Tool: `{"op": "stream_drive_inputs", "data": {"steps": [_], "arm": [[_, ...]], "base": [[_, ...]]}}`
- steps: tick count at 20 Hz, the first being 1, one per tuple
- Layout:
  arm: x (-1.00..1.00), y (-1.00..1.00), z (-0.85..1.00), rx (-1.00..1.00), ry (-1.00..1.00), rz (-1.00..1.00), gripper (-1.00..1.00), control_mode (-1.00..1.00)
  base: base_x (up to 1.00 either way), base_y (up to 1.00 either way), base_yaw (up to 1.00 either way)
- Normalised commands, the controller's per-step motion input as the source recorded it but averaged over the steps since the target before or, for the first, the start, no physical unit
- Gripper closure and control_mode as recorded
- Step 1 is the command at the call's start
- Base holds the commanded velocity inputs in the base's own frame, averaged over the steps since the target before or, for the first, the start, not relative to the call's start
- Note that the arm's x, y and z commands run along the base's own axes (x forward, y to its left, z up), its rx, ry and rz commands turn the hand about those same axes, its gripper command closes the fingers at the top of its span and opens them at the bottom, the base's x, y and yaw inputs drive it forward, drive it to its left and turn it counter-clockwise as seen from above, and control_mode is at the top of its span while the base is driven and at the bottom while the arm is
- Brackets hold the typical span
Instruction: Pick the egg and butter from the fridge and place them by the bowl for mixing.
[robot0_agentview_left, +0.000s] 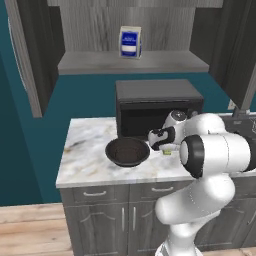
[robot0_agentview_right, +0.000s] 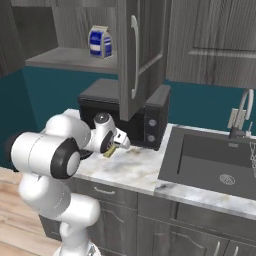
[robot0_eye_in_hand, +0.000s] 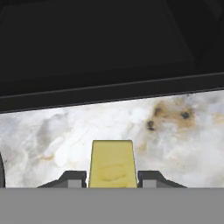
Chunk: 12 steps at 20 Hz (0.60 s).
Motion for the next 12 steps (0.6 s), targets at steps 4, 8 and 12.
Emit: {"op": "stream_drive_inputs", "data": {"steps": [4, 8, 12], "arm": [[0.28, 0.0, -0.27, 0.0, 0.0, 0.01, 1.0, -1.0], [0.11, 0.0, -0.39, 0.0, -0.01, 0.02, 1.0, -1.0], [0.1, 0.0, -0.29, 0.0, -0.03, 0.02, 1.0, -1.0]], "base": [[0.0, 0.0, 0.0], [0.0, 0.0, 0.0], [0.0, 0.0, 0.0]]}}
